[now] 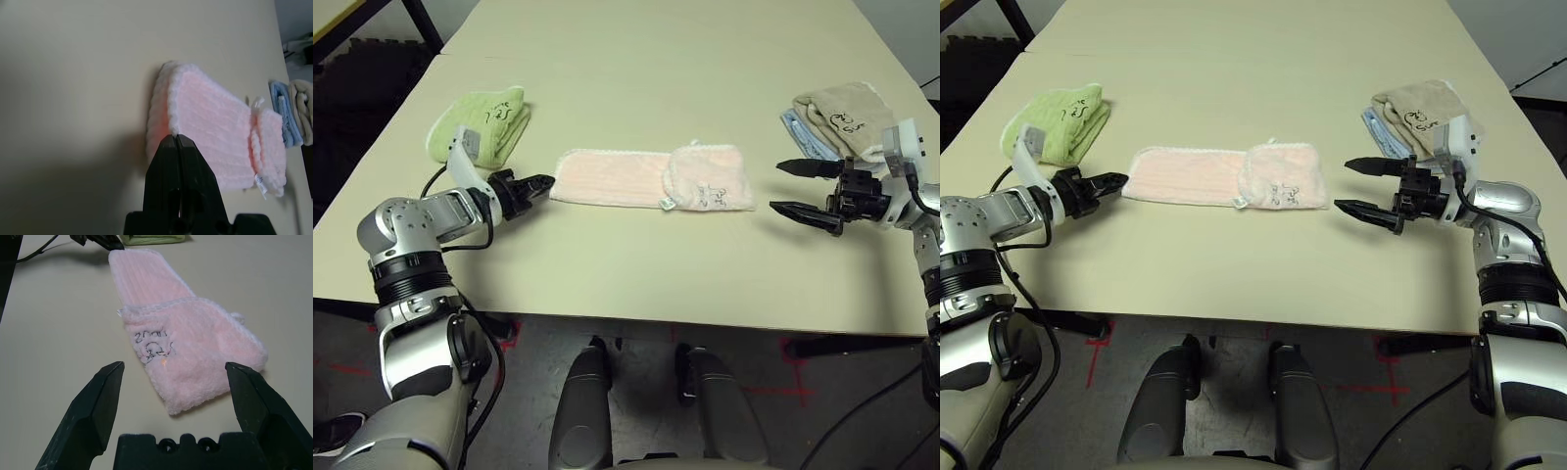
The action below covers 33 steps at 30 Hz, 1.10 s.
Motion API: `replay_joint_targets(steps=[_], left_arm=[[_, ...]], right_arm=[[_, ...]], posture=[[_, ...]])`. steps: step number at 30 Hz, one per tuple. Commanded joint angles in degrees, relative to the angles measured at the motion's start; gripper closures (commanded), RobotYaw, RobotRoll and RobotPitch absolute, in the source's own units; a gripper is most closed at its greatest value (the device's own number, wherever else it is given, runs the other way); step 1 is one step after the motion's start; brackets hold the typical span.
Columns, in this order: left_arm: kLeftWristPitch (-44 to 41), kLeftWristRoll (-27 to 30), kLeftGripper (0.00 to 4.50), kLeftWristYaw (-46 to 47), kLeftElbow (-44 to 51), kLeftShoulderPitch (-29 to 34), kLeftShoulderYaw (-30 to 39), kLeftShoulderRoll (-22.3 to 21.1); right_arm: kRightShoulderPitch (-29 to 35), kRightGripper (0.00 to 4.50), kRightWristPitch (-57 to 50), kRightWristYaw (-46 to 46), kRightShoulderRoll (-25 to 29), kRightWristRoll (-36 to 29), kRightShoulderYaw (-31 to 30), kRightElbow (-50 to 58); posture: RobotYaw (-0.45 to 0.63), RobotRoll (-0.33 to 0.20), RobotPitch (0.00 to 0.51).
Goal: Fold the towel and set it aside.
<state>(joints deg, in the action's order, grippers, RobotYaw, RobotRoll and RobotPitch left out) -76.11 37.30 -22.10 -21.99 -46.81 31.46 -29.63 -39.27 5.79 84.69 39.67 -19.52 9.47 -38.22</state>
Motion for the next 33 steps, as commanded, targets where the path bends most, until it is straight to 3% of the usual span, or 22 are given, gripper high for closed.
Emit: replay_joint_targets(steps=[1,5,13,23,33], left_arm=[[-1.73,0.32,4.27,0.02,-0.18,0.65,-0.63,-0.84],[-2.39,-0.02,3.19,-1.48,-0.15,1.04,-2.36,-2.86],[-5.08,0.6,0.04,-4.77,0.63,2.12,-5.21,-6.37],[-8.43,2.16,0.01,-4.69,1.83,1.71,-3.69,-2.81],[-5.77,1.16,0.01,-2.73,-1.44,-0.14,-3.08,0.73]], right_arm=[[0.01,0.0,0.69,0.14,-0.01,0.08,-0.67,-0.13],[-0.02,0.0,0.86,0.14,-0.14,0.02,-0.93,-0.23],[-0.29,0.0,1.15,0.05,-0.53,0.14,-1.11,-0.61],[-0.72,0.0,1.16,-0.05,-0.58,0.1,-1.14,-0.86],[-0.76,0.0,1.11,-0.11,-0.11,0.19,-1.04,-0.73]], posture=[[0.02,0.0,0.184],[0.03,0.0,0.184],[0.04,0.0,0.186],[0.03,0.0,0.19],[0.02,0.0,0.193]])
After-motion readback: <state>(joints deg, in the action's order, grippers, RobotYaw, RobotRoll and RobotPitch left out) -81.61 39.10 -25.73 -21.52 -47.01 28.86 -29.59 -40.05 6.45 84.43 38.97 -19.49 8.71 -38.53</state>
